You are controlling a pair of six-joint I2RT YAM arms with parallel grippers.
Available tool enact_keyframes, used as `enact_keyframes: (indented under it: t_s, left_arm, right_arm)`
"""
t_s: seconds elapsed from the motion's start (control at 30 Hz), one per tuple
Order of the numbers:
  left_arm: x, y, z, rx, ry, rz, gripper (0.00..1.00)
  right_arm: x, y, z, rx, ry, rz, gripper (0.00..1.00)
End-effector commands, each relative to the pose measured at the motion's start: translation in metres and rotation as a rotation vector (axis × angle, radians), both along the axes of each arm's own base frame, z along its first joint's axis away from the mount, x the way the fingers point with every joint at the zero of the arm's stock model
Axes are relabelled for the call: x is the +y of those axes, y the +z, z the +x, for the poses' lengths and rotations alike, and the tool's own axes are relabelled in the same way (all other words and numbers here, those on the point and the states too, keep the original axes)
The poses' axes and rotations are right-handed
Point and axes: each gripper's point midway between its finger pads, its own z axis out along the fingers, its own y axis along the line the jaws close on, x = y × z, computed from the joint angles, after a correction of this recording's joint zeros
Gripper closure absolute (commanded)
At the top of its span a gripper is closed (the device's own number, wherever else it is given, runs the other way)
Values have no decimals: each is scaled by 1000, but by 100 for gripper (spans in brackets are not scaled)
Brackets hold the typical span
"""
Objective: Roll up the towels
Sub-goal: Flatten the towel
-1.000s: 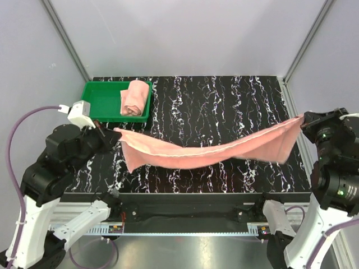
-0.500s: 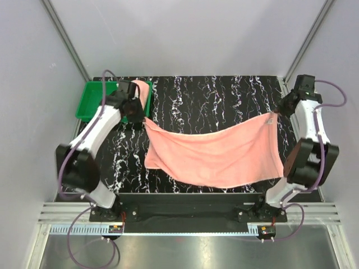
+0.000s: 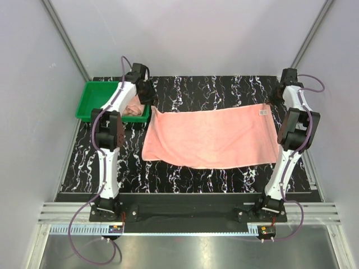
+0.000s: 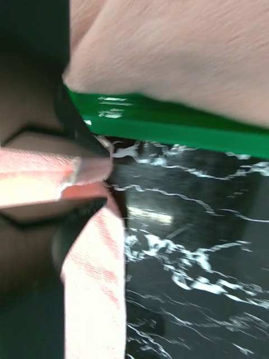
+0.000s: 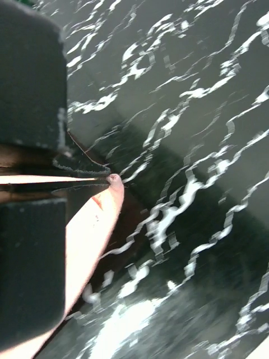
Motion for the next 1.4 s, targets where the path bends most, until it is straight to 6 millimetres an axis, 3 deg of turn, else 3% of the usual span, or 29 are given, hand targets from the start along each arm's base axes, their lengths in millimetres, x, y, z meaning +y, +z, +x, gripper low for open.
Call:
enact_keyframes:
  t_s: [0.0,0.03,0.07,0.1,0.17,0.2,0.23,0.3,0.33,0.37,0.4,0.43,0.47,0.53,0.57,0.63,0.67,0.7,0.73,0.77,0.8,0.83,0.87,0.9,0.93,0.97,1.07,1.37]
  left_arm:
    - [2,15,23,-47,18,-28,50]
    - [9,14,27,-47,40,-16,45]
    - [11,13,28,-41,52,-17,39]
    - [13,17,28,-46,63,-28,29]
    - [16,28,27,-62,69,-26,24]
    - [18,50,25,-104,66,-23,20]
    - [21,50,17,-97,66,-8,19]
    - [23,68,6,-131,63,11,16]
    - [26,83,-5,-162,61,16,13]
    - [26,91,-14,-178,55,22,11]
    - [27,98,-22,-194,46,33,10]
    - [25,123,-33,-241,42,38,9]
    - [26,112,-50,-205,29,60,9]
    - [23,113,-74,-197,18,83,9]
    - [28,107,-97,-185,26,104,9]
    - [30,96,-125,-161,38,107,10]
    - [33,109,-139,-207,51,90,12]
    - [38,74,-165,-128,59,100,12]
    - [39,68,-176,-122,63,96,12]
    - [41,74,-187,-161,73,78,12]
    - [44,48,-206,-107,81,83,13]
    - [43,43,-213,-113,79,65,13]
    - [45,37,-219,-105,82,62,14]
    - [45,35,-225,-111,88,49,16]
    - [46,16,-239,-68,86,47,16]
    - [45,13,-240,-71,99,35,16]
    - [40,-7,-253,-48,97,-7,18]
    - [32,-48,-266,31,95,-31,27]
  right_arm:
    - [-8,6,24,-27,-19,-34,100]
    - [-7,1,23,-3,-14,-29,98]
    - [-10,3,31,-10,-13,-37,88]
    - [-12,4,32,1,-13,-59,58]
    - [-18,15,31,9,-20,-84,39]
    - [-21,21,29,9,-20,-103,31]
    - [-21,29,28,2,-23,-112,23]
    - [-18,50,20,-25,-19,-138,15]
    - [-15,49,14,-23,-17,-143,14]
    - [-14,73,9,-62,-20,-159,13]
    - [-11,82,4,-74,-17,-171,12]
    - [-10,91,-1,-89,-20,-178,11]
    - [-5,106,-14,-107,-19,-178,10]
    - [2,120,-27,-132,-9,-175,10]
    - [7,128,-44,-145,-9,-168,10]
    - [17,136,-60,-167,9,-140,10]
    - [22,140,-77,-172,14,-135,10]
    - [29,141,-86,-175,34,-116,10]
    - [36,130,-101,-141,48,-103,10]
    - [41,148,-114,-180,59,-107,10]
    - [47,151,-123,-187,77,-102,10]
    - [52,142,-138,-160,89,-93,10]
    - [58,158,-149,-201,104,-96,10]
    - [61,159,-157,-204,112,-94,10]
    - [65,152,-169,-181,121,-85,10]
    - [68,161,-178,-208,133,-91,10]
    - [78,162,-198,-203,172,-70,10]
    - [82,164,-216,-188,187,-72,11]
